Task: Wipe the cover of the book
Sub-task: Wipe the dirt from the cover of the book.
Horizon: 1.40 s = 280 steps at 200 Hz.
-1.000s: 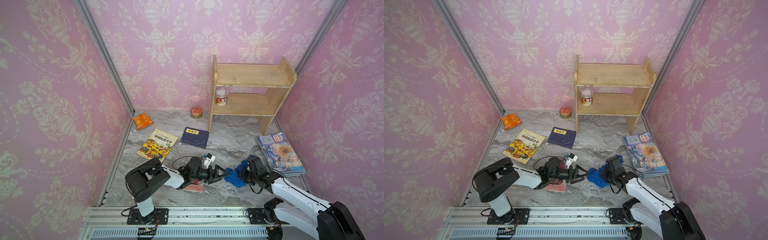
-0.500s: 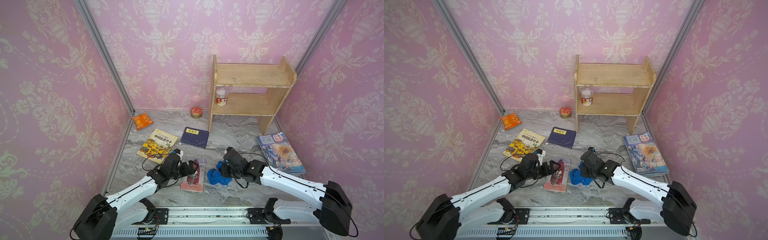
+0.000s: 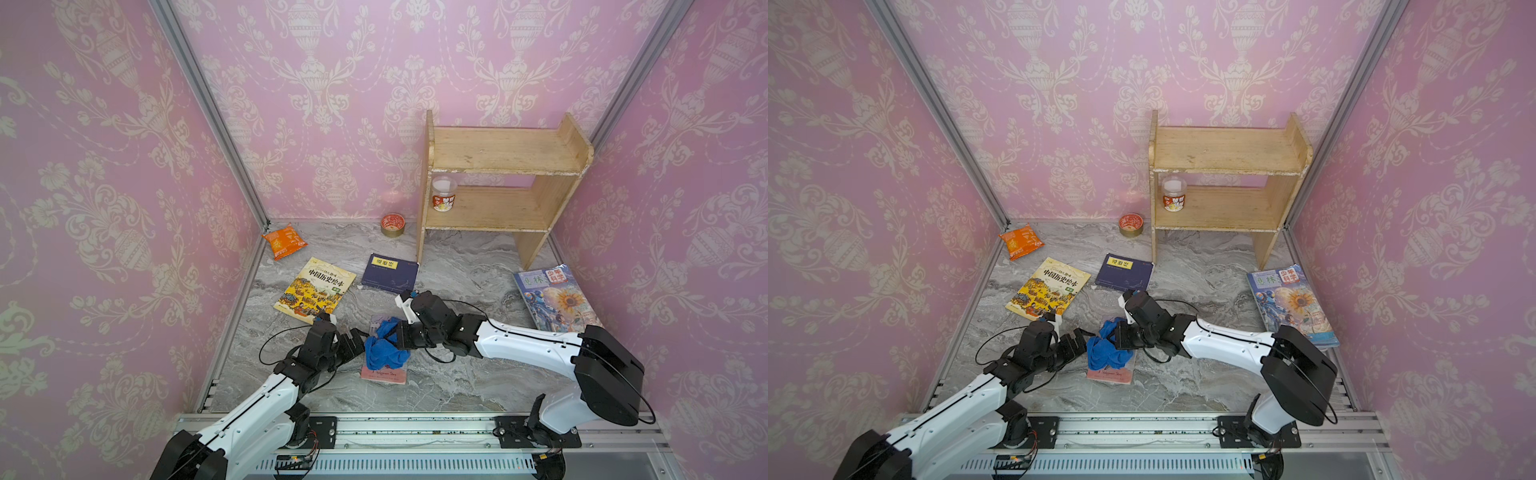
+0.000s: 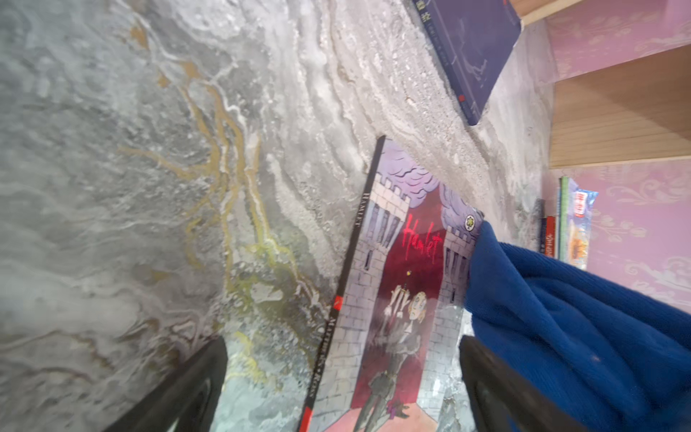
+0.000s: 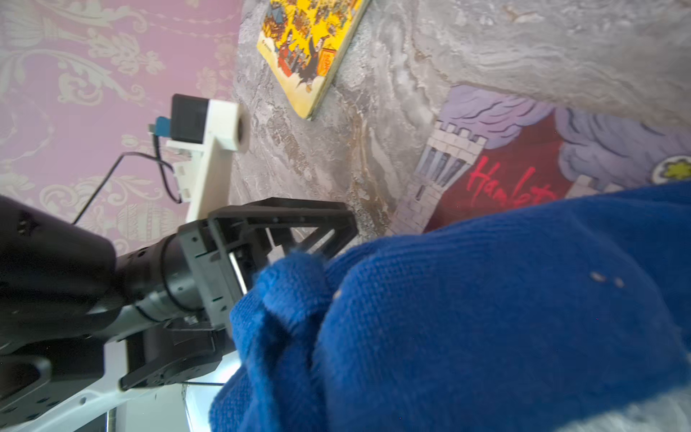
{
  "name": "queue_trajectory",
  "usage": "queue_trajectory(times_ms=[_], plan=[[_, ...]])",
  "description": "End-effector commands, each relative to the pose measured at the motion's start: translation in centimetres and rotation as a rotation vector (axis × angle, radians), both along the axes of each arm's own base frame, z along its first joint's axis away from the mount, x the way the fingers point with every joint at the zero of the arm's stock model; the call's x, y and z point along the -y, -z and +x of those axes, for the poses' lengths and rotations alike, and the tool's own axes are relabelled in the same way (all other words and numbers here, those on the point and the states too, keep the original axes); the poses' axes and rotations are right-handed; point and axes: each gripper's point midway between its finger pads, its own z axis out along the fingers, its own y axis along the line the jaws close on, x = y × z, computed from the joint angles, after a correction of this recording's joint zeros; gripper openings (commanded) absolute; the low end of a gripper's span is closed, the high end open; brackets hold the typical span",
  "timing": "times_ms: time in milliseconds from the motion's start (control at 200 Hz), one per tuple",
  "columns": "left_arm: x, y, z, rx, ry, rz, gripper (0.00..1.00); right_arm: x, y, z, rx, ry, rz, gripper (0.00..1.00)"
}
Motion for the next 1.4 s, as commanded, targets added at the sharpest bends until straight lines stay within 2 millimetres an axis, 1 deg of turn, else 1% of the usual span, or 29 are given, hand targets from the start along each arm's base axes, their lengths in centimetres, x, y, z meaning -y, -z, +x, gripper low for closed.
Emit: queue_trajectory(times_ms=[0, 70, 100, 140, 175, 270, 320, 380, 430, 555, 616, 686, 721, 766, 836, 896, 911, 926, 961, 1046, 1186, 1231, 1296, 1331, 1396], plan=[[1.0, 1.0, -0.7, -0.046, 0.019, -0.077, 0.99, -2.1, -7.3, -0.6, 0.102, -0.075, 0.132, 0.0], [1.2, 1.1, -0.6, -0.046, 0.017, -0.098, 0.99, -2.4, -8.9, -1.0, 0.098, -0.085, 0.174, 0.0], [1.3, 1.0, -0.5, -0.043, 0.017, -0.106, 0.99, -2.5, -9.1, -1.0, 0.09, -0.081, 0.188, 0.0], [1.4, 0.9, -0.5, -0.043, 0.016, -0.118, 0.99, -2.6, -8.9, -0.9, 0.077, -0.073, 0.195, 0.0], [1.5, 0.9, -0.5, -0.043, 0.017, -0.126, 0.99, -2.6, -8.3, -0.8, 0.064, -0.068, 0.19, 0.0], [1.5, 0.8, -0.6, -0.044, 0.014, -0.127, 0.99, -2.6, -5.3, -0.4, -0.001, -0.038, 0.18, 0.0], [1.1, 1.0, -0.8, -0.048, 0.006, -0.113, 0.99, -2.3, -3.1, 0.0, -0.035, -0.008, 0.147, 0.0], [0.7, 1.2, -0.9, -0.051, -0.006, -0.095, 0.99, -1.5, -0.5, 0.6, -0.068, 0.035, 0.097, 0.0], [0.3, 1.2, -1.1, -0.051, -0.012, -0.081, 0.99, -0.4, 2.0, 1.3, -0.115, 0.086, 0.059, 0.0], [-0.1, 1.3, -1.4, -0.053, -0.01, -0.064, 0.99, 2.0, 7.5, 3.2, -0.259, 0.202, 0.071, 0.0], [0.0, 1.3, -1.5, -0.055, -0.004, -0.068, 0.99, 2.7, 9.3, 4.0, -0.286, 0.234, 0.055, 0.0], [0.3, 1.2, -1.5, -0.05, 0.007, -0.082, 0.99, 3.3, 11.0, 4.4, -0.27, 0.248, -0.043, 0.0], [0.4, 1.2, -1.5, -0.052, 0.014, -0.087, 0.99, 3.8, 11.8, 4.5, -0.256, 0.251, -0.125, 0.0], [0.7, 1.1, -1.4, -0.05, 0.023, -0.097, 0.99, 4.2, 12.0, 4.7, -0.211, 0.248, -0.236, 0.0], [1.3, 0.7, -1.3, -0.043, 0.038, -0.131, 0.99, 5.6, 12.3, 5.0, -0.131, 0.25, -0.45, 0.0], [1.8, 0.3, -1.2, -0.032, 0.047, -0.155, 0.99, 6.5, 12.3, 5.0, -0.065, 0.238, -0.594, 0.0], [2.0, 0.2, -1.2, -0.029, 0.051, -0.16, 0.99, 6.9, 12.6, 4.8, -0.059, 0.236, -0.632, 0.0], [2.1, 0.1, -1.2, -0.025, 0.054, -0.165, 0.99, 6.4, 11.7, 5.3, -0.031, 0.24, -0.638, 0.0], [2.5, -0.1, -1.2, -0.017, 0.064, -0.174, 0.99, 7.0, 11.8, 5.4, -0.008, 0.247, -0.702, 0.0], [3.6, -0.6, -1.3, 0.01, 0.09, -0.189, 0.99, 9.2, 12.2, 5.5, 0.044, 0.294, -0.853, 0.0], [5.2, -0.9, -1.8, 0.032, 0.121, -0.204, 1.0, 12.7, 12.5, 5.4, 0.092, 0.38, -0.977, 0.0], [5.5, -0.8, -1.9, 0.031, 0.129, -0.205, 1.0, 13.4, 12.3, 5.4, 0.106, 0.391, -1.007, 0.0], [6.0, -0.8, -2.1, 0.032, 0.144, -0.206, 0.99, 13.6, 12.3, 5.4, 0.108, 0.388, -1.013, 0.0], [6.3, -0.8, -2.1, 0.032, 0.151, -0.208, 0.99, 13.1, 12.3, 5.3, 0.114, 0.373, -0.995, 0.0], [6.7, -0.8, -2.0, 0.032, 0.16, -0.214, 0.99, 11.2, 12.1, 5.1, 0.131, 0.337, -0.94, 0.0]])
